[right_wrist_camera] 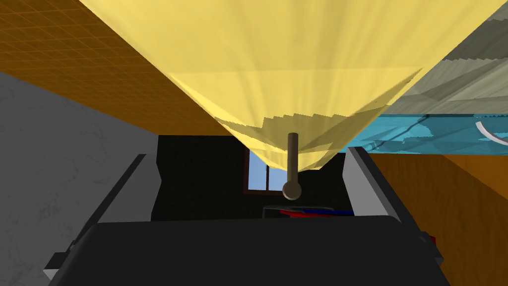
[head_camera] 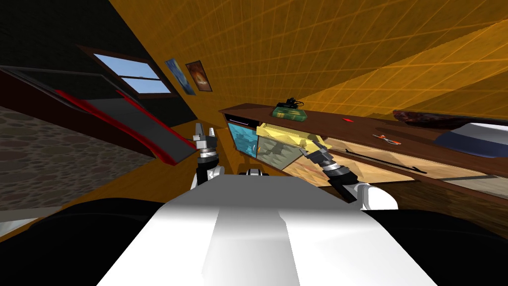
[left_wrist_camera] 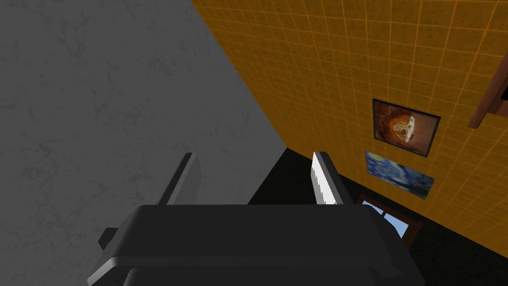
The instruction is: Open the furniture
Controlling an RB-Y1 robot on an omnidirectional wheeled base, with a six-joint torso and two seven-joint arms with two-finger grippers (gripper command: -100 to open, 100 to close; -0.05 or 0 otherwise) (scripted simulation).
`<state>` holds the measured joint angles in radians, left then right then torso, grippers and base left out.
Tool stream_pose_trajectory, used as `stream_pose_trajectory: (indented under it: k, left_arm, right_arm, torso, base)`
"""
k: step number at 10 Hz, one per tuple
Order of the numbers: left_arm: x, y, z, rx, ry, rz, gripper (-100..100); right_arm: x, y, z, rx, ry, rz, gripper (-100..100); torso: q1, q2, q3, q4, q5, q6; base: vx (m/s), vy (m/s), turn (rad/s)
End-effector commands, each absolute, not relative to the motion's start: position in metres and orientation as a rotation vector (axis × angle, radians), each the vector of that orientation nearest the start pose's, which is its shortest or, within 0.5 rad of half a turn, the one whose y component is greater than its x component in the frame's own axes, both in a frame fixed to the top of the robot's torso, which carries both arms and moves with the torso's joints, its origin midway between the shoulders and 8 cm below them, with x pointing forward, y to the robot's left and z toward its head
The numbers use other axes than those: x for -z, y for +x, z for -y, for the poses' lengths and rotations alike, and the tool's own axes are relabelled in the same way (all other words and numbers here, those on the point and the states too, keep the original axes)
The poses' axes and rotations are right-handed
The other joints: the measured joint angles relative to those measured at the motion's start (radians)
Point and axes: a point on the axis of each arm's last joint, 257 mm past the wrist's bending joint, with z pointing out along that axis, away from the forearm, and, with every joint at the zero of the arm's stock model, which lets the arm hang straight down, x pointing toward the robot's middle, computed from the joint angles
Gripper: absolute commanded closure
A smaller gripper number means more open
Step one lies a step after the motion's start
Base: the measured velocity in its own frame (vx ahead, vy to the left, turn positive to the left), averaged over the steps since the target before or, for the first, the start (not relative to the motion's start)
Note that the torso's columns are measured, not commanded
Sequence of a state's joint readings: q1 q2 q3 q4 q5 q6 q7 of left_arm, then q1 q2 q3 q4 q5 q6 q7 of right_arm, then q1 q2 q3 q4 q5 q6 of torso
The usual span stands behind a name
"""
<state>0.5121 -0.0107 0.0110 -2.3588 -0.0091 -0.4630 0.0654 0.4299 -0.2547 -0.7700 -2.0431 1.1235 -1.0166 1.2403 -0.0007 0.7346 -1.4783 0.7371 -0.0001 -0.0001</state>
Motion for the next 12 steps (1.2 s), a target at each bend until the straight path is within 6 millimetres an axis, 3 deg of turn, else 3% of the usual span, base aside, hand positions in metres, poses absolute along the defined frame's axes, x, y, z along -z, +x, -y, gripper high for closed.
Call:
stream_pose_trajectory:
  k: [1,5,6,7,12]
  left_arm:
    - [-0.049,0.332,-0.282,1.349,-0.656,-0.568,0]
    - [-0.049,0.332,-0.282,1.349,-0.656,-0.568,0]
    - [-0.049,0.332,-0.282,1.349,-0.656,-0.568,0]
    - [-0.049,0.332,-0.282,1.349,-0.656,-0.568,0]
    - [-0.049,0.332,-0.282,1.349,-0.656,-0.568,0]
  right_arm:
    - [0.068,0.331,0.388,0.954,-1.241,-0.887,-100]
    - [0.046,0.329,0.391,0.946,-1.244,-0.88,-100]
    - [0.052,0.329,0.391,0.944,-1.247,-0.886,-100]
    - [0.052,0.329,0.392,0.942,-1.246,-0.889,0]
    - [0.055,0.329,0.392,0.939,-1.248,-0.895,0]
  torso:
    - [0.001,0.002,0.002,0.001,0.0,0.0]
    - [0.001,0.004,0.003,0.001,0.0,0.0]
    - [0.003,0.006,0.003,0.004,0.003,0.0]
    - [0.003,0.006,0.003,0.003,0.003,0.0]
    - [0.002,0.004,0.003,0.002,0.001,0.0]
  base:
    - [0.018,0.021,-0.019]
    - [0.011,0.021,-0.017]
    - [0.007,0.008,-0.008]
    - [0.0,0.0,0.0]
    - [0.0,0.0,0.0]
